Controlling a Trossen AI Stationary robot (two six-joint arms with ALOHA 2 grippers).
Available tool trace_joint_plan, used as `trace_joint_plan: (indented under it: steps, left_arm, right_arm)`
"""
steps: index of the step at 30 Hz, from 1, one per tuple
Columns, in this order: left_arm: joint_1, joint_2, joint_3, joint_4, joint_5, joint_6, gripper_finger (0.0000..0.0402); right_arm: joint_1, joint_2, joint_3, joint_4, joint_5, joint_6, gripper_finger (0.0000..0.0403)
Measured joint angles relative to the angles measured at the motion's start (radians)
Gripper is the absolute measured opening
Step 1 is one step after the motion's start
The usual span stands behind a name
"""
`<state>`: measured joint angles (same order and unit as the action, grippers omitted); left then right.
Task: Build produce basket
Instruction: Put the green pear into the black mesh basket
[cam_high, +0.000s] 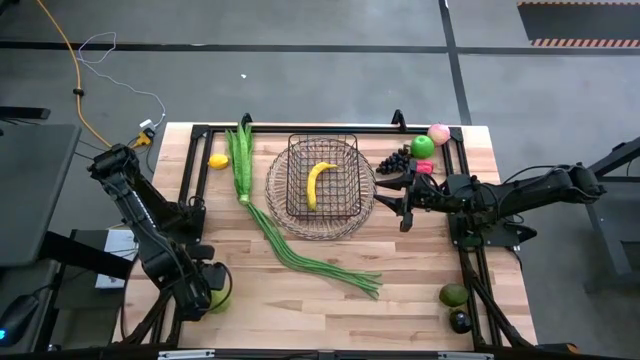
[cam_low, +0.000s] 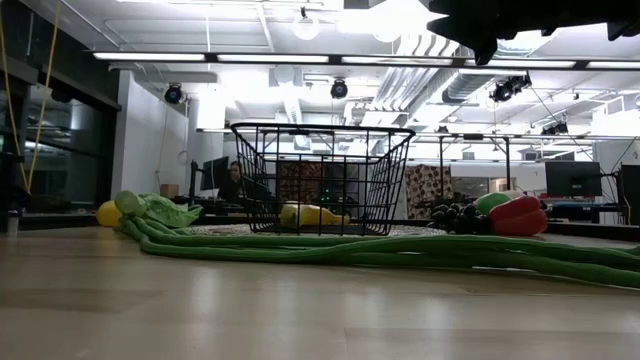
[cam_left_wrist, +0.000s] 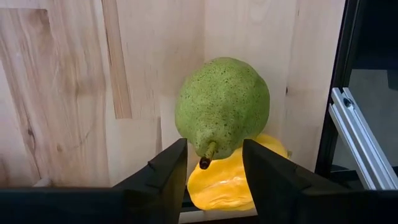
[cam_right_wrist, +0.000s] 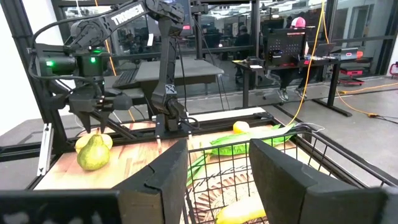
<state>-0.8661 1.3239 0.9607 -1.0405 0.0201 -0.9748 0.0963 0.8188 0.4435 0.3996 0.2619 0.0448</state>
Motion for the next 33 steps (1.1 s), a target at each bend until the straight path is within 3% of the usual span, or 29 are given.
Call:
trace_joint_plan:
  steps: [33]
  left_arm:
    - [0.0,-0.001,0.001,-0.003,0.025,0.044,0.0006]
  right_arm:
    - [0.0,0.0,0.0,0.0,0.0,0.003,0.0161]
